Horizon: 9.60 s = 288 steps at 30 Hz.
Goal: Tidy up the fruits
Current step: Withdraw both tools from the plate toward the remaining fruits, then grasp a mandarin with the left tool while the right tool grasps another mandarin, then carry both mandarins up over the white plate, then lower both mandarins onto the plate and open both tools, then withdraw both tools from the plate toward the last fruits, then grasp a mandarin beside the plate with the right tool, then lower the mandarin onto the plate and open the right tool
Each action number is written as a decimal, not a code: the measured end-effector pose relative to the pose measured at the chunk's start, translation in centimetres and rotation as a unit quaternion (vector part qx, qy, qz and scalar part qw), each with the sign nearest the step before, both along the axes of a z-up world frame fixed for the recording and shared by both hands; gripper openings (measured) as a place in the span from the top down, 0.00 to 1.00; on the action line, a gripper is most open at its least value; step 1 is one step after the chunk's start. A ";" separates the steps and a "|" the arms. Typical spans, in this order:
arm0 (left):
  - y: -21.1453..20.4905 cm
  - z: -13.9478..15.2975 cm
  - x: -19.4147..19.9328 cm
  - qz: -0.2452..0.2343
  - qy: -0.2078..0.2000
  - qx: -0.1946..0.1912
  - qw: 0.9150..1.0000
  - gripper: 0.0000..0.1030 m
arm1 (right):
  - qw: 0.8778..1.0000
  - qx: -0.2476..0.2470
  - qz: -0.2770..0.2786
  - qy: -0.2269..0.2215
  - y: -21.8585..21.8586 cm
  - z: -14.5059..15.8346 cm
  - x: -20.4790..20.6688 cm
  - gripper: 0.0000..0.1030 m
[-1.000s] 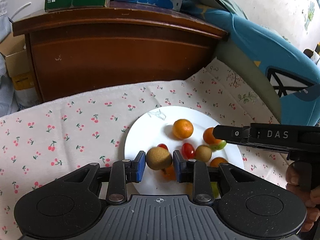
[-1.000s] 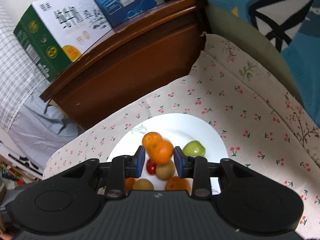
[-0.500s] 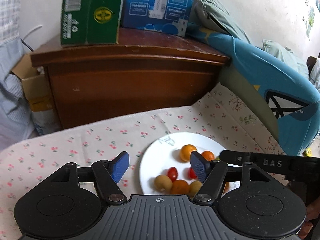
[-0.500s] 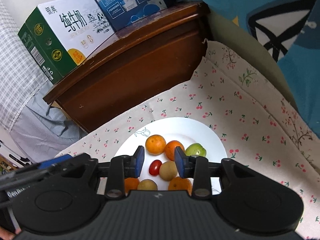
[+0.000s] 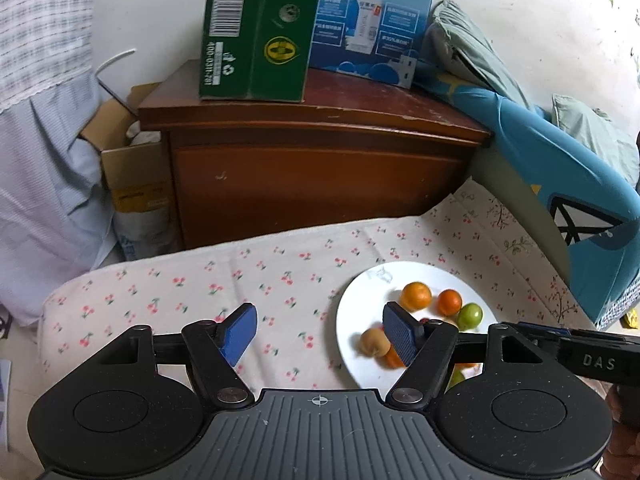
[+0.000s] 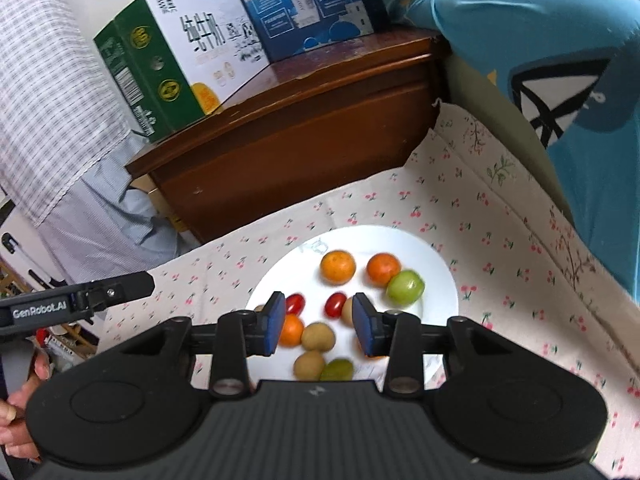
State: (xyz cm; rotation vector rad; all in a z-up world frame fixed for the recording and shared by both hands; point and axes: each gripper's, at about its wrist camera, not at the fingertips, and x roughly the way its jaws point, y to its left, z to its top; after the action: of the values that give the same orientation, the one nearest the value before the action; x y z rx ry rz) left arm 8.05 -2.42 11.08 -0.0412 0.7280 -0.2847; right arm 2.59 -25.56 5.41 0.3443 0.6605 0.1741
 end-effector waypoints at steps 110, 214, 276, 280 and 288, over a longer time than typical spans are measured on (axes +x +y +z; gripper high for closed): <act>0.6 -8.4 -2.7 -0.061 0.099 -0.071 0.991 0.74 | 0.994 0.001 0.069 0.088 5.1 -6.3 -3.7 0.73; -5.6 -6.3 0.6 -0.071 0.064 -0.081 0.992 0.73 | 0.991 0.056 -0.088 0.079 -4.4 -3.6 3.5 0.68; 0.5 -3.4 -1.6 0.029 0.065 0.001 0.997 0.37 | 0.998 -0.052 -0.015 0.037 1.5 -3.5 -2.4 0.71; 0.3 -4.0 -1.4 0.021 0.074 -0.001 0.997 0.37 | 0.996 -0.057 -0.041 0.047 1.0 -4.4 -0.9 0.71; -0.9 -5.7 -1.2 -0.010 0.092 0.016 0.996 0.37 | 0.997 -0.054 -0.048 0.027 1.3 -3.9 -0.3 0.68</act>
State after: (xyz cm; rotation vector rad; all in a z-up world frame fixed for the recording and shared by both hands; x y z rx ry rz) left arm 6.81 -3.32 5.39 -0.0296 0.9161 -0.2915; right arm 2.30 -24.28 1.52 0.2777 0.7023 0.0371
